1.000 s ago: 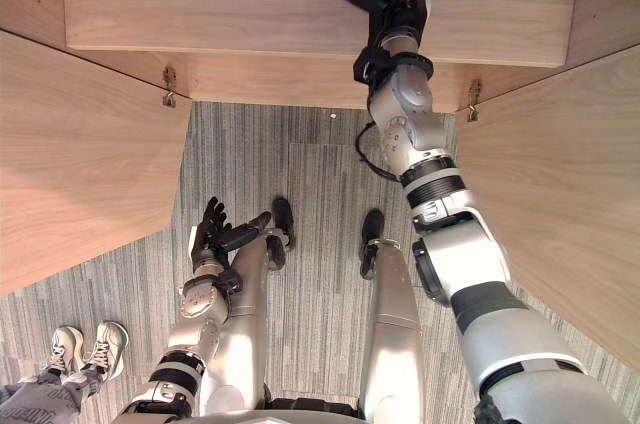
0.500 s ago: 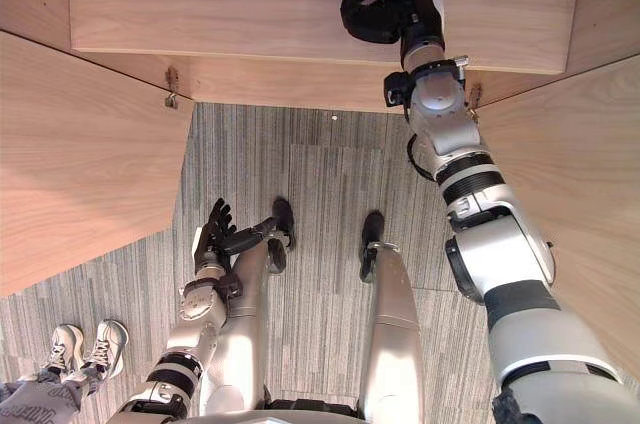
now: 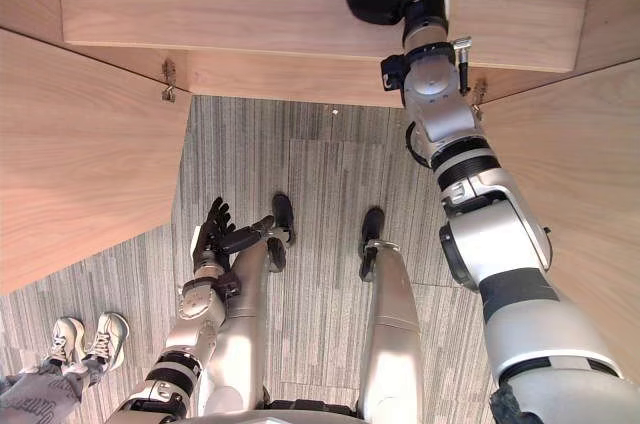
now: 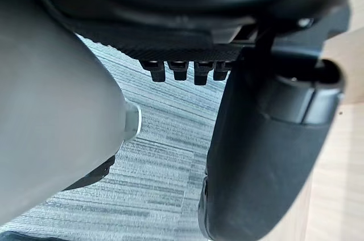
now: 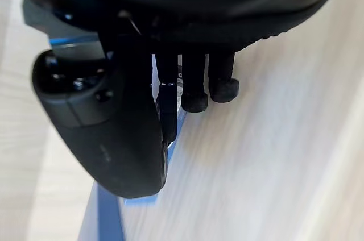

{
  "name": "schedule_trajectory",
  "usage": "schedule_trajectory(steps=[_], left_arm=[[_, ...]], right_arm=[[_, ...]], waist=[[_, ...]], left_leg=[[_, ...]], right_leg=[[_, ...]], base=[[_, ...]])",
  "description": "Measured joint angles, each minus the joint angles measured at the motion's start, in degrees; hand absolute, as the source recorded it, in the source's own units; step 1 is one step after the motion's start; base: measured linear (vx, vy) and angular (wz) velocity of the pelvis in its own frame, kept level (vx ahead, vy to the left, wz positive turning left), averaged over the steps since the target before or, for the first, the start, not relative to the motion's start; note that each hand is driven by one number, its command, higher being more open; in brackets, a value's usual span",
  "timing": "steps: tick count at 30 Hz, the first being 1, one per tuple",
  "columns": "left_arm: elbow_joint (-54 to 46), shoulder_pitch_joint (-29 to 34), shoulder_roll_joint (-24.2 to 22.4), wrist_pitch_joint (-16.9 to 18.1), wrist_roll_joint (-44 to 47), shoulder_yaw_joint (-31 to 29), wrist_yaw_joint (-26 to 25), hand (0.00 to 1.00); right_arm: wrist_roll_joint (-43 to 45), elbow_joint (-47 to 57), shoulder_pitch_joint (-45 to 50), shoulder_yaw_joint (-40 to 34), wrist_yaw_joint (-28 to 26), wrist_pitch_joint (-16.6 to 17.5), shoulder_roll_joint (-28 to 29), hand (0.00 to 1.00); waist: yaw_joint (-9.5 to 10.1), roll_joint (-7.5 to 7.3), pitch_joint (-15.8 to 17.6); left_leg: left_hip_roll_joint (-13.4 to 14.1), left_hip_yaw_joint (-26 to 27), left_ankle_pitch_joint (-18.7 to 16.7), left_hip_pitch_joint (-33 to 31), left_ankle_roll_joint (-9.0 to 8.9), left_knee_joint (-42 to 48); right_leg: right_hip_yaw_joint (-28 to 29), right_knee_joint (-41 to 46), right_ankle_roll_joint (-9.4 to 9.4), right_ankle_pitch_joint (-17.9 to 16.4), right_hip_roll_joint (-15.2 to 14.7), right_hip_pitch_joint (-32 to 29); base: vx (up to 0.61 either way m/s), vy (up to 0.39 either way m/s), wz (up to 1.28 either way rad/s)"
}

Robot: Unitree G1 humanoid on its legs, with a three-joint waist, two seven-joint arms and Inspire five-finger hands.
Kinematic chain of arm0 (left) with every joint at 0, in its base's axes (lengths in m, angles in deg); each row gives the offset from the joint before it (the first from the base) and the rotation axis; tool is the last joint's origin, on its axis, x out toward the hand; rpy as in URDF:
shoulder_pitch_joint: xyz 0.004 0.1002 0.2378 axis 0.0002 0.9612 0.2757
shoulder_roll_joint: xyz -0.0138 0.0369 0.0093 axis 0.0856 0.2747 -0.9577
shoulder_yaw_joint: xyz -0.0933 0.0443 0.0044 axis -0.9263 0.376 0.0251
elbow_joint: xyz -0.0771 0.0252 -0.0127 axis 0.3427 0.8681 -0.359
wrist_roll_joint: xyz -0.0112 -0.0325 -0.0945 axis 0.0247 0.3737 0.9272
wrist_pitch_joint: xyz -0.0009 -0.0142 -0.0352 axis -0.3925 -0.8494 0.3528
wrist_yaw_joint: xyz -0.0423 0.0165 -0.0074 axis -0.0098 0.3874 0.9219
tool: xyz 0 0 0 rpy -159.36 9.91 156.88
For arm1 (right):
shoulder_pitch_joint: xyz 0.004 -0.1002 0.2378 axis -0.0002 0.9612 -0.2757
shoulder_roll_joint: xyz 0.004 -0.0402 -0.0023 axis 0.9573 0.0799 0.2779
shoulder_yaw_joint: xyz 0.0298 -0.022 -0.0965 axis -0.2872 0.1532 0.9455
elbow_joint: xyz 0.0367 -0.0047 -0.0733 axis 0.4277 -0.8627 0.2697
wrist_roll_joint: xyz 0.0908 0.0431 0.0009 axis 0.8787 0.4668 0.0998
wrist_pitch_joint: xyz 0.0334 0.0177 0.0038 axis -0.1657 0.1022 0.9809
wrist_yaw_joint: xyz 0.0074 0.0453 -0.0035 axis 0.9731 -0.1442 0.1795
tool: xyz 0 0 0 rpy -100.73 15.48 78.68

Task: Walk over to the cabinet, pick up the folder, carry it to the office cabinet, place the folder inside the office cabinet, then close the office cabinet door

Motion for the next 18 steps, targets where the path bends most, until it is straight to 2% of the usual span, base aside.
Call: schedule_trajectory(steps=[4,7,9,11,12,13,15,16,18], left_arm=[[-0.8,0.0,-0.7,0.0,0.0,-0.1,-0.8,1.0],[-1.6,0.0,-1.4,0.0,0.0,-0.2,-1.3,1.0],[-1.9,0.1,-1.8,-0.1,0.0,-0.3,-1.6,1.0],[-2.5,0.3,-1.8,-0.7,0.0,-0.3,-1.8,1.0],[-2.5,0.7,-2.0,-1.2,0.0,-0.2,-1.7,1.0],[-2.5,1.1,-2.1,-1.4,0.0,-0.2,-1.5,1.0],[-2.9,3.9,-2.4,-1.7,-0.1,-0.1,-0.2,1.0],[-3.1,4.9,-2.2,-1.7,-0.2,-0.2,0.0,1.0],[-2.5,8.1,-1.1,-1.7,-2.4,-0.2,0.9,1.0]], right_arm=[[-1.2,0.1,0.2,-4.6,1.7,-1.1,1.1,0.0],[-1.4,2.2,2.5,-10.7,4.4,-1.8,1.4,0.0],[-1.4,8.0,6.4,-13.9,6.0,-2.0,1.4,0.0],[-0.9,19.4,14.8,-15.0,7.0,-2.1,1.4,0.0],[-0.8,27.2,21.9,-15.0,6.9,-1.8,2.1,1.0],[-0.8,30.5,25.4,-14.9,6.4,-1.4,2.9,1.0],[-1.0,42.1,39.7,-12.8,3.8,1.3,6.6,1.0],[-1.2,44.5,43.3,-11.9,2.9,2.1,7.6,1.0],[-3.5,49.2,55.1,-9.0,-0.2,4.8,11.9,1.0]], waist=[[0.32,0.0,0.0],[0.66,0.0,0.0],[0.52,0.0,0.0],[0.15,-0.01,0.0],[-0.11,-0.01,0.0],[-0.33,-0.02,0.0],[-1.2,-0.22,-0.1],[-1.51,-0.54,-0.3],[-2.29,-2.27,-1.7]], left_leg=[[-0.3,-0.2,0.3,-0.5,0.09,0.1],[-0.4,-0.2,0.3,-0.8,0.16,0.7],[-0.3,0.1,0.3,-0.7,0.24,1.2],[0.3,0.8,0.1,0.4,0.53,1.5],[0.6,1.2,-0.2,2.5,0.86,1.4],[0.7,1.3,-0.5,4.0,0.88,1.2],[0.8,2.1,-1.1,11.7,0.77,-1.2],[0.8,2.4,-1.3,13.7,0.65,-1.9],[0.6,3.3,-1.8,20.5,0.01,-5.7]], right_leg=[[-0.4,0.2,-0.01,0.0,-0.4,-0.3],[-0.6,0.8,-0.01,0.0,-0.7,-0.3],[-0.6,0.8,0.01,0.1,-0.8,-0.1],[-0.7,0.7,0.04,0.1,-0.7,1.3],[-0.9,0.2,0.06,0.0,-0.5,3.5],[-1.0,-0.1,0.1,0.0,-0.5,5.0],[-1.0,-3.0,0.21,-0.2,-0.2,12.6],[-1.0,-3.8,0.26,-0.3,-0.1,14.4],[-0.8,-7.3,0.39,-0.4,0.1,20.5]], base=[[-0.02,-0.019,0.08],[-0.01,-0.011,0.05],[0.0,0.0,0.0],[0.02,-0.013,-0.01],[0.04,-0.03,-0.02],[0.05,-0.043,-0.05],[0.02,-0.041,-0.09],[0.01,-0.037,-0.13],[0.02,-0.039,-0.09]])
